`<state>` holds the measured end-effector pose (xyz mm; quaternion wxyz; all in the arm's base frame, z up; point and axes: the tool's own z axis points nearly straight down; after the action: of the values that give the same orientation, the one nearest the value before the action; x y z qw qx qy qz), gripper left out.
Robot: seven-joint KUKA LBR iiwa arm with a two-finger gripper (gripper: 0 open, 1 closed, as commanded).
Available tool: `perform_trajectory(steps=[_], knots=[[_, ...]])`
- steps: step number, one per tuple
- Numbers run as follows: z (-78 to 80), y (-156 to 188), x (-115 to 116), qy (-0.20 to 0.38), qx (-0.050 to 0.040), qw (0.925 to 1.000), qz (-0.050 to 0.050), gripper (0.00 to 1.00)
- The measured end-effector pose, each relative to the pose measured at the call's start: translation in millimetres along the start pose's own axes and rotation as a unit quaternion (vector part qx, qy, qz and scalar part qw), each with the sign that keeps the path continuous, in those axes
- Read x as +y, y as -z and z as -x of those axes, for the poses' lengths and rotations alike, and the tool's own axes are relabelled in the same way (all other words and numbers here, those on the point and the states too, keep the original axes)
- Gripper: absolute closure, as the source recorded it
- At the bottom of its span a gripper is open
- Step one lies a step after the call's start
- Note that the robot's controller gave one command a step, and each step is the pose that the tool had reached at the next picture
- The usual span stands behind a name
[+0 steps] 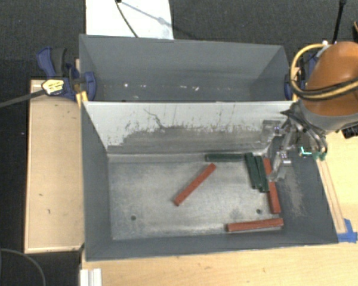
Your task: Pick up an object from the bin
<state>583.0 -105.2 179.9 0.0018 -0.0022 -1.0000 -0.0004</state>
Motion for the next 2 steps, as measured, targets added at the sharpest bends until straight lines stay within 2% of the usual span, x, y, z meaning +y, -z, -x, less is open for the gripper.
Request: perform_trajectory(steps=[1, 2], knots=[[-10.5, -78.9, 92.6, 0.180, -0.0010, 0.9836, 0.001, 0.00], [7.4, -110.7, 162.5, 0.145, -0.0037, 0.9894, 0.001, 0.00]])
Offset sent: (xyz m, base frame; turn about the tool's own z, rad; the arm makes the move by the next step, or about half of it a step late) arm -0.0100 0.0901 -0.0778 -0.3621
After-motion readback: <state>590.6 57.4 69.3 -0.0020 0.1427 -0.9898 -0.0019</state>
